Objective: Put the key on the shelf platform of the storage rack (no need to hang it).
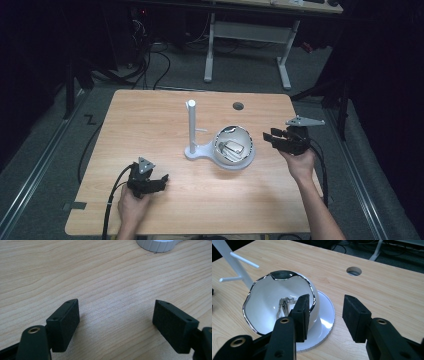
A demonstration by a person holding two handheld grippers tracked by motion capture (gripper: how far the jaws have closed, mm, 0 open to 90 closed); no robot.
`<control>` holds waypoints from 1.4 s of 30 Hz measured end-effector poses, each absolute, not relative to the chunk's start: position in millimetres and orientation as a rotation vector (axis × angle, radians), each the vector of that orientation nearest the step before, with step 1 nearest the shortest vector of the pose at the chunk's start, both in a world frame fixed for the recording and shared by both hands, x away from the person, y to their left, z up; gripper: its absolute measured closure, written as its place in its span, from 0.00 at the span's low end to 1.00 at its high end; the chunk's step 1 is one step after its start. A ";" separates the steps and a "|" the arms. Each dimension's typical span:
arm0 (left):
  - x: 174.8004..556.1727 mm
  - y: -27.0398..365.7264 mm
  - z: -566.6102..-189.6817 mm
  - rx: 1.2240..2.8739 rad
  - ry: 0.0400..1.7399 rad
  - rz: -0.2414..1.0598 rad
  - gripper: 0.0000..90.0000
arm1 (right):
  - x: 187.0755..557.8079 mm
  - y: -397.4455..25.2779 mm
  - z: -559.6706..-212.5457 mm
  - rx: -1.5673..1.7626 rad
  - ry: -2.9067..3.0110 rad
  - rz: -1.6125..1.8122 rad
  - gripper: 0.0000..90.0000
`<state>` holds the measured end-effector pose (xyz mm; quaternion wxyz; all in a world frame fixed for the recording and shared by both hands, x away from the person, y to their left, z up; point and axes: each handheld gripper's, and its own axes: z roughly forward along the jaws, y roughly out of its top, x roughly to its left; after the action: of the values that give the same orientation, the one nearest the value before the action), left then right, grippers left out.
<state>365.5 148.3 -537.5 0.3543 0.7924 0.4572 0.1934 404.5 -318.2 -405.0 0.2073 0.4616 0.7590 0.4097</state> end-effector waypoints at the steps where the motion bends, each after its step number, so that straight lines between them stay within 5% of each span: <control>1: 365.5 148.4 -537.4 2.050 1.181 0.498 0.25 | 403.5 -320.3 -404.3 1.296 2.108 1.142 0.64; 42: 365.5 148.4 -537.3 2.052 1.181 0.500 0.24 | 354.0 -356.7 -422.3 1.383 2.040 1.219 0.62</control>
<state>365.5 148.4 -537.3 0.3529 0.7934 0.4567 0.1933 354.0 -356.7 -422.3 0.1948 0.4934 0.7276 0.4350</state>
